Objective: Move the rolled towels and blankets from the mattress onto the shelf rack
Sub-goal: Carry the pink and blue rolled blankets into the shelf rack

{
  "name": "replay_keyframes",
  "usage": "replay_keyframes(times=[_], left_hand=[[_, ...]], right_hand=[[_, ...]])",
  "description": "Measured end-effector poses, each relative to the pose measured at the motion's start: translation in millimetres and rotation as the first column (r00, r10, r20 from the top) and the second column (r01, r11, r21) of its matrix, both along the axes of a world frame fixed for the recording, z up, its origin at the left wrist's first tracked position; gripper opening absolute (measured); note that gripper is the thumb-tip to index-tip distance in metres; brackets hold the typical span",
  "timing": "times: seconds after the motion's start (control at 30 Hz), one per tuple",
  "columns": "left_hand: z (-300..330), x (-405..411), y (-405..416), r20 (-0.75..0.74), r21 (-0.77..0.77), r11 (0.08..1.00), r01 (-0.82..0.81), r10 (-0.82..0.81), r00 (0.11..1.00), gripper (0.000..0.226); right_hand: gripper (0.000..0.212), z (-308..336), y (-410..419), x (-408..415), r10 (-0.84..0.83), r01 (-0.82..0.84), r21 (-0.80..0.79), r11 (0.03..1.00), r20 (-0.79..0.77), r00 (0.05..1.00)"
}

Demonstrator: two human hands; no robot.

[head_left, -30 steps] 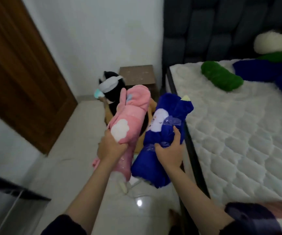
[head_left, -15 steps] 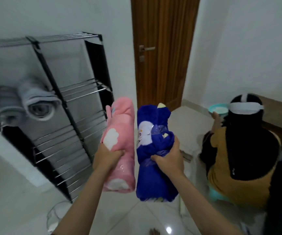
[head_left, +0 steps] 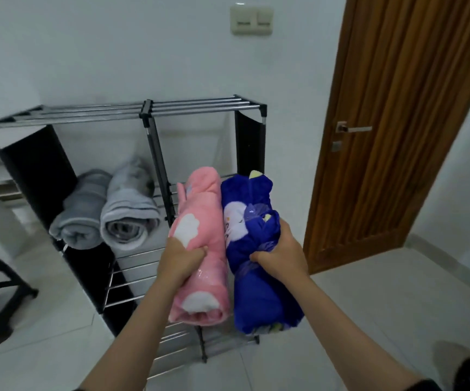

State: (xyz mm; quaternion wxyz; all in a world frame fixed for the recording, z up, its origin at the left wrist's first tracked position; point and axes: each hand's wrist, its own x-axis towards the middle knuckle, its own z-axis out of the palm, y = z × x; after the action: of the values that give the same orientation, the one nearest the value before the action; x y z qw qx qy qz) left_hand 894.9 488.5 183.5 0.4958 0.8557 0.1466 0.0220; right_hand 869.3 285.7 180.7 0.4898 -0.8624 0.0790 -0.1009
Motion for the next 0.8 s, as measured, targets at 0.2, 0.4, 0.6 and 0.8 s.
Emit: replay_keyframes(times=[0.2, 0.4, 0.6, 0.8], left_hand=[[27.1, 158.4, 3.8, 0.006, 0.067, 0.993, -0.096, 0.096, 0.995, 0.083], [36.6, 201.9, -0.4, -0.008, 0.105, 0.989, -0.109, 0.110, 0.994, 0.085], [32.8, 238.4, -4.3, -0.054, 0.177, 0.981, -0.076, 0.087, 0.995, 0.088], [23.7, 259.0, -7.3, -0.088, 0.274, 0.962, 0.002, 0.023, 0.996, 0.095]], right_hand=[[0.094, 33.9, 22.7, 180.5, 0.051, -0.050, -0.092, 0.995, 0.007, 0.999], [0.096, 48.9, 28.2, 236.3, 0.066, -0.055, -0.199, 0.978, 0.052, 0.996], [0.103, 44.2, 45.4, 297.0, 0.115, -0.133, -0.305, 0.943, -0.075, 0.991], [0.105, 27.1, 55.5, 324.7, 0.066, -0.167, -0.423, 0.891, -0.244, 0.968]])
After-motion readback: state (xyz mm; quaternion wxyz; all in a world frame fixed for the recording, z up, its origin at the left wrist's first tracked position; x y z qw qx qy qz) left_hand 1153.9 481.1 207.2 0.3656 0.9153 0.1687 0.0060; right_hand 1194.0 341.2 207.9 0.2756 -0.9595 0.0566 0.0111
